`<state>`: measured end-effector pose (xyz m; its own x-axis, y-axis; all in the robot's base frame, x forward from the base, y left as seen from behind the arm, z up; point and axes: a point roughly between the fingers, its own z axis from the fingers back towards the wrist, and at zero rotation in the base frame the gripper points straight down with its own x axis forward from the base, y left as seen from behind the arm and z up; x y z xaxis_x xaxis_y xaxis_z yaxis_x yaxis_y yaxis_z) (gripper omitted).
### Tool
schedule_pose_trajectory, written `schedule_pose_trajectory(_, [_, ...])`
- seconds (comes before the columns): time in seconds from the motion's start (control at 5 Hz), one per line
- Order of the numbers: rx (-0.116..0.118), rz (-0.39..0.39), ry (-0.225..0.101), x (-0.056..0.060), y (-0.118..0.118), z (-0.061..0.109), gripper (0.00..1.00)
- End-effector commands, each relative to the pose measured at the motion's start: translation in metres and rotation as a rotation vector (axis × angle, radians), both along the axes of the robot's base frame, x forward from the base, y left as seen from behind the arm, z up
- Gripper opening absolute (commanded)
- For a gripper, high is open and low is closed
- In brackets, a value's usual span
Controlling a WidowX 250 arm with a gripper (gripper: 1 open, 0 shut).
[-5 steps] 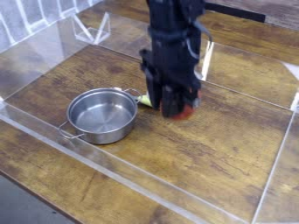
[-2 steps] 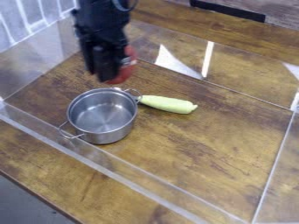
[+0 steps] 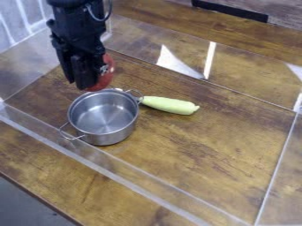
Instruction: Put the mushroom in the silver pot
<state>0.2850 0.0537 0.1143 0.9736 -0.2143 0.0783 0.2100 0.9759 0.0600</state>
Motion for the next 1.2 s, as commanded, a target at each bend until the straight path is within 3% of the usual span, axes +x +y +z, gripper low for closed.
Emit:
schedule_pose_trajectory(0.0, [0.003,-0.098,-0.045,-0.004,-0.023,0.010,0.00])
schedule_pose_trajectory(0.2, [0.006,-0.188,-0.031,-0.005,-0.039,-0.002,0.00])
schedule_pose_trajectory(0.4, [0.016,-0.241,-0.010,-0.003,-0.037,-0.015,0.00])
schedule_pose_trajectory(0.6, [0.020,-0.249,0.000,0.004,-0.019,-0.022,0.00])
schedule_pose_trajectory(0.8, [0.016,-0.258,0.006,0.010,-0.007,-0.025,1.00])
schedule_pose_trajectory(1.0, [0.018,-0.277,0.012,0.012,0.003,-0.020,1.00])
